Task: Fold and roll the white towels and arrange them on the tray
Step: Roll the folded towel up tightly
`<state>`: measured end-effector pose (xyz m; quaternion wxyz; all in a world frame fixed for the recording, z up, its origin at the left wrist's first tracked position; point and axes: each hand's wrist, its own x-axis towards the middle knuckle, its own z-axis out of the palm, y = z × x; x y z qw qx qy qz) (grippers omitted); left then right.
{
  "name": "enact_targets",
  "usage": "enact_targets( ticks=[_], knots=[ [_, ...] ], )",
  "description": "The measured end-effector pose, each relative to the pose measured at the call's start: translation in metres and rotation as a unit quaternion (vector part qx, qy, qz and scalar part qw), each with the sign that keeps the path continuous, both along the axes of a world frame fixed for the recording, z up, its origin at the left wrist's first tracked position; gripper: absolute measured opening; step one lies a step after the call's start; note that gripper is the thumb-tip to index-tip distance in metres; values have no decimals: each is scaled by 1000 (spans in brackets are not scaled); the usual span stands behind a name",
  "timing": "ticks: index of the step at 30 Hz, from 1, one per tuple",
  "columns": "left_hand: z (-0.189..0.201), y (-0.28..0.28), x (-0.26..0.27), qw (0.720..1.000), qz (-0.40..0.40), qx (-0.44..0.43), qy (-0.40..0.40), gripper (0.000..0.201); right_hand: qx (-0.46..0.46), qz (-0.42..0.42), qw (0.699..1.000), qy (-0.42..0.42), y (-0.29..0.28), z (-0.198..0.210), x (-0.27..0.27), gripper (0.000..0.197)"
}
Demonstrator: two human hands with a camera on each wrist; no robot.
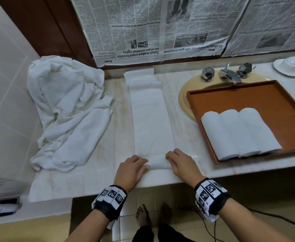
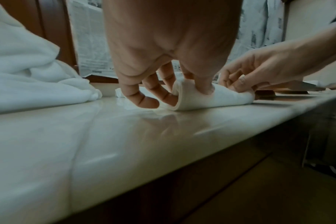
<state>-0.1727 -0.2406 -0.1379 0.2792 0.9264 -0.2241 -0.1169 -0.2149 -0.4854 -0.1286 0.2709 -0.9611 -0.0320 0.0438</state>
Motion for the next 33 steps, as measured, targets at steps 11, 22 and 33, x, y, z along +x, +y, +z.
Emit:
enact_targets(
  ticks=[11, 22, 33],
  knots=[
    [11, -22, 8, 993, 109, 28, 47, 9, -95, 113, 989, -12, 3, 13, 0, 35],
    [-4, 4, -1, 998, -23, 27, -47, 45, 25, 67, 996, 55, -11, 3, 1, 37],
    [10, -11, 8, 998, 56, 3, 37, 28, -5, 8, 1000, -9, -1, 3, 4, 12]
  ],
)
